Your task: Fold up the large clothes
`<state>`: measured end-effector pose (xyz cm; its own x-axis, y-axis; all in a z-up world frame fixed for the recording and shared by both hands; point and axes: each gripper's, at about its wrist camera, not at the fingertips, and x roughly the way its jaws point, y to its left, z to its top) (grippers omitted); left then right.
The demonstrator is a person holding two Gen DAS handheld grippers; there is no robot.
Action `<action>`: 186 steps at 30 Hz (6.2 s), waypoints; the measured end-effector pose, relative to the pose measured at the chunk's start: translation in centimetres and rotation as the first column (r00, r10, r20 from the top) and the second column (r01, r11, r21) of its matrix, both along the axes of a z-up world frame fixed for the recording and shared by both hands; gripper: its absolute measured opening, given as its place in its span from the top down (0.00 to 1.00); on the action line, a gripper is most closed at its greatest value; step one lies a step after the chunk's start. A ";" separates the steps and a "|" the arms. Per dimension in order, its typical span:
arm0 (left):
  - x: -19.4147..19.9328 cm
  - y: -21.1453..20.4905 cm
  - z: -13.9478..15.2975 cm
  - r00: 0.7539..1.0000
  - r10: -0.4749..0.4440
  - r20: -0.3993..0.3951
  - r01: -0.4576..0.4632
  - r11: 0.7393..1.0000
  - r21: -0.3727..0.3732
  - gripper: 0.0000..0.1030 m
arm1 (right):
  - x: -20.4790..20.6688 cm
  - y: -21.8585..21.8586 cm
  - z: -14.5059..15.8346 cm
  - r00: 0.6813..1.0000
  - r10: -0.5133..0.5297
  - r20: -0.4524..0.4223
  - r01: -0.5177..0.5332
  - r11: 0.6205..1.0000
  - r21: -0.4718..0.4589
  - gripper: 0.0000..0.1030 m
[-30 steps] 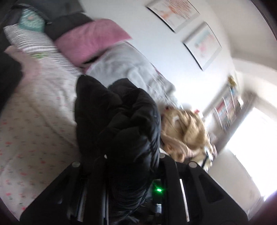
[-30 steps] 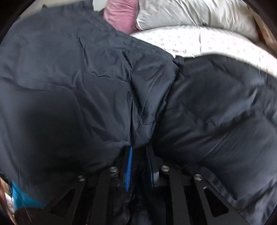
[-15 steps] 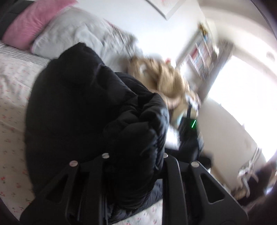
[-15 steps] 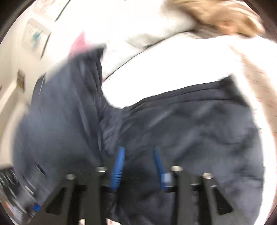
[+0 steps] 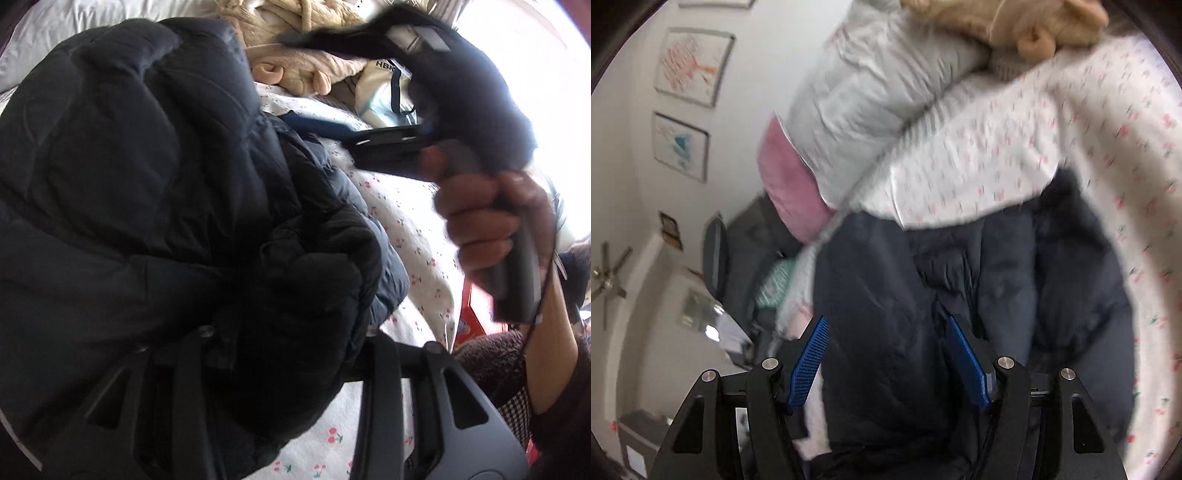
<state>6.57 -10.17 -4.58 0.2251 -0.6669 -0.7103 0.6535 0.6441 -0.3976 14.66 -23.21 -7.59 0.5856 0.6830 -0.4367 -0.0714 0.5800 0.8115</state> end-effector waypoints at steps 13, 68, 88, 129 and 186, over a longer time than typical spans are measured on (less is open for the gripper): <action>-1.6 9.1 8.2 0.985 0.083 0.153 -0.081 0.997 -0.019 0.34 | -0.5 3.9 2.0 0.989 0.044 0.141 -0.024 0.989 -0.144 0.91; 9.7 11.5 -3.3 0.844 0.408 -0.347 -0.458 0.886 -0.071 0.01 | -3.6 -10.6 -6.4 0.928 -0.069 -0.367 0.046 0.996 -0.072 0.12; 8.1 12.1 -8.4 0.669 0.296 -0.682 -0.549 0.815 -0.186 0.03 | -2.0 -11.9 -12.3 0.914 -0.021 -0.405 0.057 0.995 0.076 0.07; 12.2 -12.5 1.0 0.924 0.149 -0.352 -0.239 0.944 -0.228 0.04 | -13.3 -30.3 -6.3 0.785 -0.568 -0.247 0.533 0.823 -0.197 0.15; -7.3 -5.9 2.9 0.974 0.222 0.033 -0.222 0.932 0.286 0.01 | -23.0 -10.3 -3.0 0.870 -0.492 -0.032 0.309 0.594 -0.743 0.08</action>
